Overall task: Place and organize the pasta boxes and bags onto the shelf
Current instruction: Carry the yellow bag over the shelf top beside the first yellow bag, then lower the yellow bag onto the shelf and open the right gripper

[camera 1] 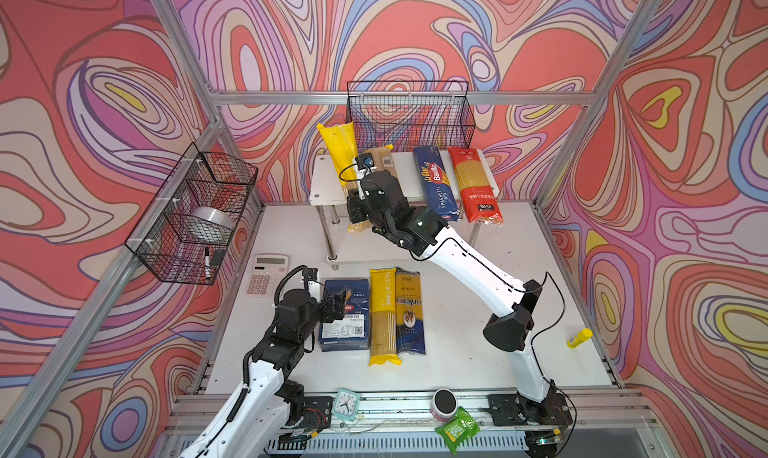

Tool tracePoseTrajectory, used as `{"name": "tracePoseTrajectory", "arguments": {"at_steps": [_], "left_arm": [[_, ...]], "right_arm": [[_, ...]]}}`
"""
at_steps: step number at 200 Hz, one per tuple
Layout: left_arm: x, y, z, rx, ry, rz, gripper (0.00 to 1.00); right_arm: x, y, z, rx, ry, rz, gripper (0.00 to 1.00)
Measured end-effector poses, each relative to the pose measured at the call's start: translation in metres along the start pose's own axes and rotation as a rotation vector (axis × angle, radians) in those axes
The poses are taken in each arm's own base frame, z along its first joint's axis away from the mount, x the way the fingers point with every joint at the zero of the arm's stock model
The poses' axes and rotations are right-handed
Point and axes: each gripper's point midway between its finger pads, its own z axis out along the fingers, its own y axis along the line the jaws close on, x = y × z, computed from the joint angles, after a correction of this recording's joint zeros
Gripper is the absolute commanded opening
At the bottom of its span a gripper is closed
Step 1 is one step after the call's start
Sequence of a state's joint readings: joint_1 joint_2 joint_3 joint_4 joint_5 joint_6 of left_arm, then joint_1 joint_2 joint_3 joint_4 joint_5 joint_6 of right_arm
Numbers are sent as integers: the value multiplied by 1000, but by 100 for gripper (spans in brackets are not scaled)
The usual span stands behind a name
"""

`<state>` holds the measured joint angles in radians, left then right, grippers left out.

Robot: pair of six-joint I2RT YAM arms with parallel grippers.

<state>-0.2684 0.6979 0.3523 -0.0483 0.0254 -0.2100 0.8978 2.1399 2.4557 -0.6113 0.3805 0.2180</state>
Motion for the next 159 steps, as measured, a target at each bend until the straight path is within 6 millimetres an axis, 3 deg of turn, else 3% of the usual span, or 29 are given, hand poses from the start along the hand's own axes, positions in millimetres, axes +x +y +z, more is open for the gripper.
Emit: {"name": "tracePoseTrajectory", "arguments": {"at_steps": [11, 22, 96, 134, 159], "left_arm": [[0, 0, 0, 0, 0, 0, 100], [0, 0, 0, 0, 0, 0, 100], [1, 0, 1, -1, 4, 0, 100], [1, 0, 1, 0, 4, 0, 100], [1, 0, 1, 0, 4, 0, 100]], "right_arm": [[-2, -1, 1, -1, -6, 12, 35], [-4, -3, 1, -1, -14, 20, 39], [-9, -2, 6, -13, -38, 57, 49], [-39, 1, -2, -41, -127, 94, 52], [-48, 4, -6, -70, -146, 102, 51]]}}
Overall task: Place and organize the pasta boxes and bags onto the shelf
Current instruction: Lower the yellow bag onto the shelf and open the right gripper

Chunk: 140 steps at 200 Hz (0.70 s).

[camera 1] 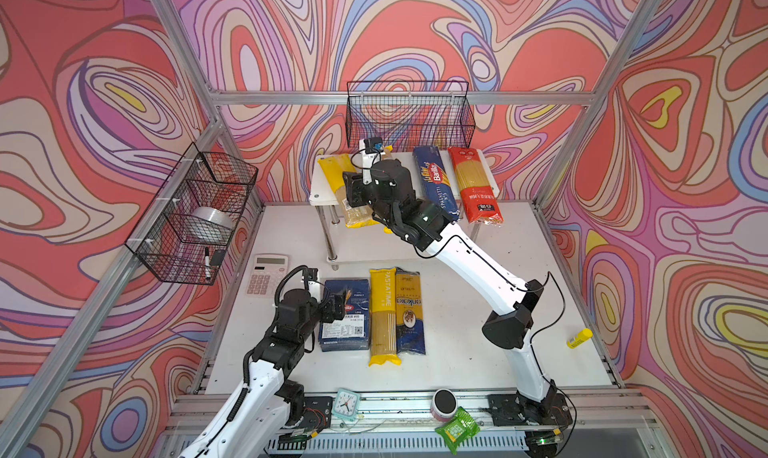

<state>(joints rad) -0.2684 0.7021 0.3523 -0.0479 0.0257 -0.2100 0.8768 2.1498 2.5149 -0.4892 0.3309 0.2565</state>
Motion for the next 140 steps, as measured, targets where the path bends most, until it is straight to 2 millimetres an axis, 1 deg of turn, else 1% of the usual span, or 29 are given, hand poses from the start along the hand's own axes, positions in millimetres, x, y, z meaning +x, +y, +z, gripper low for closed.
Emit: {"name": "tracePoseTrajectory", "arguments": {"at_steps": [19, 34, 52, 57, 79, 96, 103, 116, 140], "left_arm": [[0, 0, 0, 0, 0, 0, 100], [0, 0, 0, 0, 0, 0, 100], [0, 0, 0, 0, 0, 0, 100], [0, 0, 0, 0, 0, 0, 100], [0, 0, 0, 0, 1, 0, 100], [1, 0, 1, -1, 5, 0, 100], [2, 0, 1, -2, 9, 0, 100], [3, 1, 2, -3, 14, 0, 100], [3, 1, 2, -3, 15, 0, 100]], "right_arm": [[-3, 8, -7, -54, 9, -4, 42], [-4, 14, -19, -105, 35, -17, 36], [-6, 18, -45, -158, 75, -35, 31], [-6, 18, -53, -171, 86, -37, 28], [-13, 17, -89, -214, 113, -48, 20], [-11, 15, -106, -234, 138, -53, 18], [-8, 16, -109, -244, 152, -55, 17], [5, 18, -109, -259, 191, -65, 13], [45, 19, -101, -266, 297, -90, 9]]}}
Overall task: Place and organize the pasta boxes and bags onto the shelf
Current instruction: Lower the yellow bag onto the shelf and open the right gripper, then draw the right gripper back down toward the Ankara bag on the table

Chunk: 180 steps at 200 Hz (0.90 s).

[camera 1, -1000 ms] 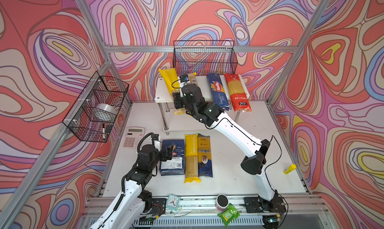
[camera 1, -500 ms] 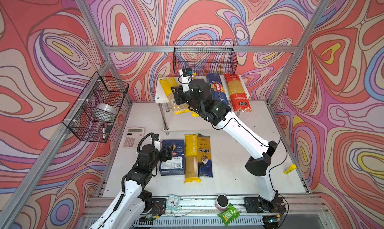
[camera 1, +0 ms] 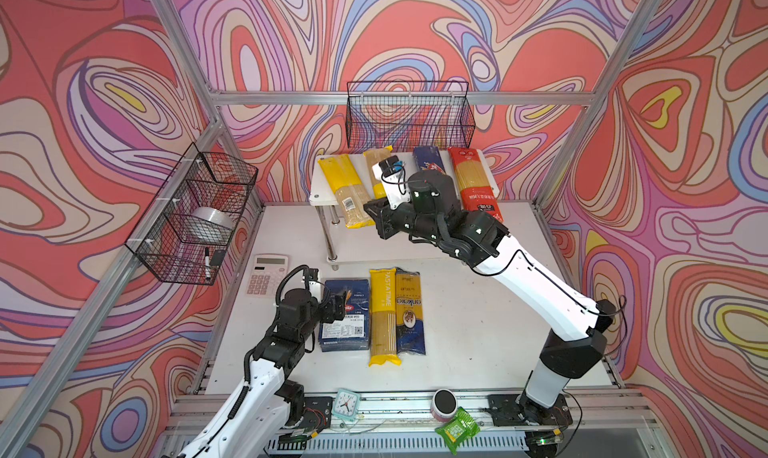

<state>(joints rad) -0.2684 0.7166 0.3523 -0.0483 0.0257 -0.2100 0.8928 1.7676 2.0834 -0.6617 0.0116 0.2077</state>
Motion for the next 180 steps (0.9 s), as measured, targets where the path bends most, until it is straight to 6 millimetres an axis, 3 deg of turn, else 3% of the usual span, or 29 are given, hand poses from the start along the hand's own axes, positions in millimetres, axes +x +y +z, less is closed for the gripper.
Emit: {"name": "tracePoseTrajectory", "arguments": {"at_steps": [23, 39, 77, 132, 180], "left_arm": [[0, 0, 0, 0, 0, 0, 100], [0, 0, 0, 0, 0, 0, 100], [0, 0, 0, 0, 0, 0, 100], [0, 0, 0, 0, 0, 0, 100], [0, 0, 0, 0, -1, 0, 100]], "right_arm": [[28, 1, 16, -10, 77, -2, 8], [37, 2, 20, -18, 105, -2, 8], [37, 3, 24, -28, 111, -2, 8], [43, 10, 54, -52, 131, -4, 8], [38, 10, 59, -52, 124, -7, 10]]}}
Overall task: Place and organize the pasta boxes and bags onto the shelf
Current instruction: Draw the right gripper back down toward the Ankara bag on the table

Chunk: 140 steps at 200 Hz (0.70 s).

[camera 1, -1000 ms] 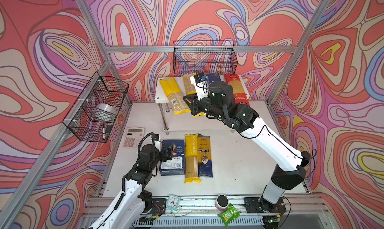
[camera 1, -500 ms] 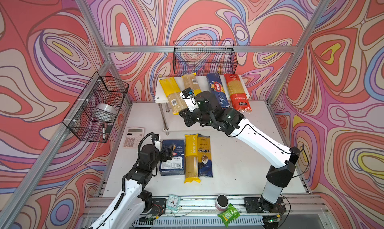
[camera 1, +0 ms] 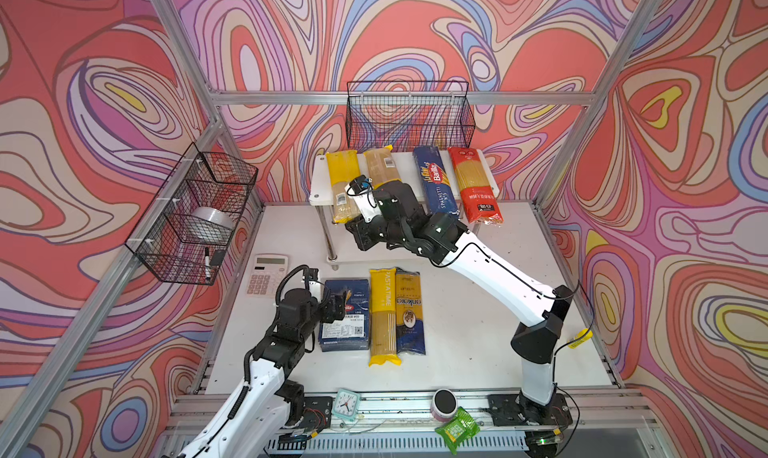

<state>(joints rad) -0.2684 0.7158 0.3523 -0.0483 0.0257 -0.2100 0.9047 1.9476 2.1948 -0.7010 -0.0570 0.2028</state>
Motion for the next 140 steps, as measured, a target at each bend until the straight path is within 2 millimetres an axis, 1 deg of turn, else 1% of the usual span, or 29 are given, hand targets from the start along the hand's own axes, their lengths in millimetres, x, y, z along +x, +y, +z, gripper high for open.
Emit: {"name": "tracePoseTrajectory", "arguments": {"at_steps": [28, 63, 78, 91, 104, 128, 140], "left_arm": [[0, 0, 0, 0, 0, 0, 100], [0, 0, 0, 0, 0, 0, 100], [0, 0, 0, 0, 0, 0, 100], [0, 0, 0, 0, 0, 0, 100], [0, 0, 0, 0, -1, 0, 100], [0, 0, 0, 0, 0, 0, 100], [0, 0, 0, -1, 0, 0, 100]], "right_arm": [[-3, 0, 3, 5, -8, -12, 11], [-11, 4, -2, -16, -28, -46, 14], [-7, 7, -6, -37, -33, -65, 14], [2, 10, -15, -59, -25, -79, 16], [10, 15, -29, -91, -21, -96, 17], [17, 31, -65, -149, -52, -136, 18], [26, 42, -83, -177, -65, -161, 18]]}}
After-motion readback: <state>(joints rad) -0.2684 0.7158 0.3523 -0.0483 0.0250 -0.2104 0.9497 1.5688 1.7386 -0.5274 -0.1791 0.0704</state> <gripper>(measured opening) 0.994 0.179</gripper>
